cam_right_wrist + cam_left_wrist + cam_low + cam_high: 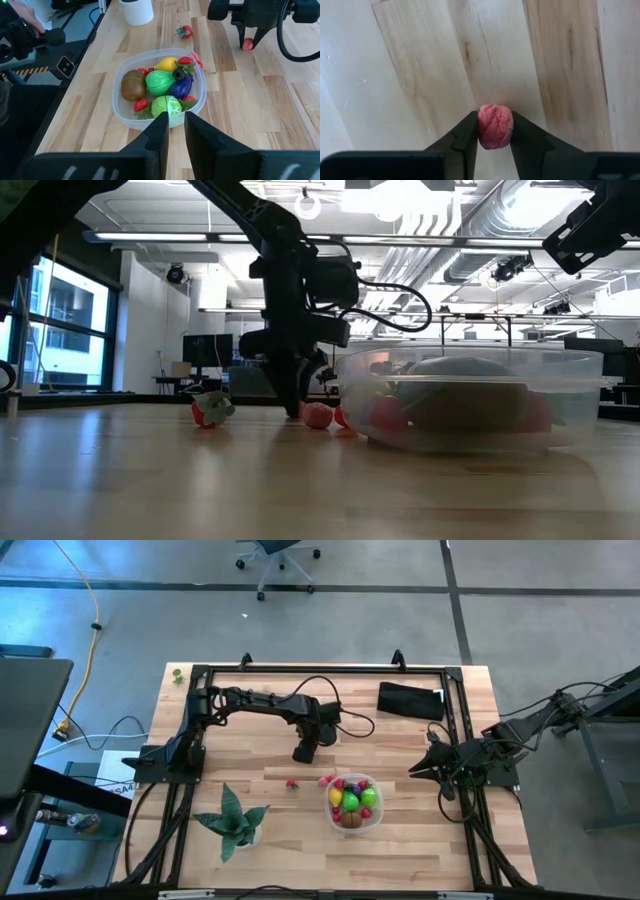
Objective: Pick and placing Produce into tupperware
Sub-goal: Put the top apricot into the transparent bin
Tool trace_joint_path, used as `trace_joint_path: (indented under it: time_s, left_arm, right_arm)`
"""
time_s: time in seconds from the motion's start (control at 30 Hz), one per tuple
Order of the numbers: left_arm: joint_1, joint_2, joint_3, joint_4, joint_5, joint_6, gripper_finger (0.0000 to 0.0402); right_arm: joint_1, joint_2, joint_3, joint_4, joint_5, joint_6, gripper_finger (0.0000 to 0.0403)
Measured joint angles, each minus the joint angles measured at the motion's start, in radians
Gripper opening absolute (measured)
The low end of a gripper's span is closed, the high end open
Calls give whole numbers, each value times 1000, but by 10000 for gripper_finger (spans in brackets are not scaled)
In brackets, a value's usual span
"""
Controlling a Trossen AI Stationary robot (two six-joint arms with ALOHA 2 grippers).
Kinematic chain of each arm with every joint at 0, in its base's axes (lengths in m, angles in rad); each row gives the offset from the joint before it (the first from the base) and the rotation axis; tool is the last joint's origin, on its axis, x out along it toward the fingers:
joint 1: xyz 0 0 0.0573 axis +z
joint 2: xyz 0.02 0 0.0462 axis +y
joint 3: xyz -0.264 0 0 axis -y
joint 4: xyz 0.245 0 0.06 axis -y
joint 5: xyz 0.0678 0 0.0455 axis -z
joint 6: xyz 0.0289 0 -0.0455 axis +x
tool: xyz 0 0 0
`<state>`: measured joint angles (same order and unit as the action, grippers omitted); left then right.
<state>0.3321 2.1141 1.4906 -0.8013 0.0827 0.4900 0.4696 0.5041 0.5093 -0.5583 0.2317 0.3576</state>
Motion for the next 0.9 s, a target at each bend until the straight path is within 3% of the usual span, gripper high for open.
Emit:
trace_joint_path:
  time_s: [0.2, 0.53, 0.9]
  left_arm:
    - [0, 0, 0, 0, 7, -4, 70]
    - [-34, -68, -1, 29, 15, -27, 91]
    - [-221, -160, 28, 207, 4, -88, 92]
  right_arm:
    - [0, 0, 0, 0, 0, 0, 51]
    - [0, 0, 0, 0, 0, 0, 51]
    - [0, 0, 0, 0, 0, 0, 51]
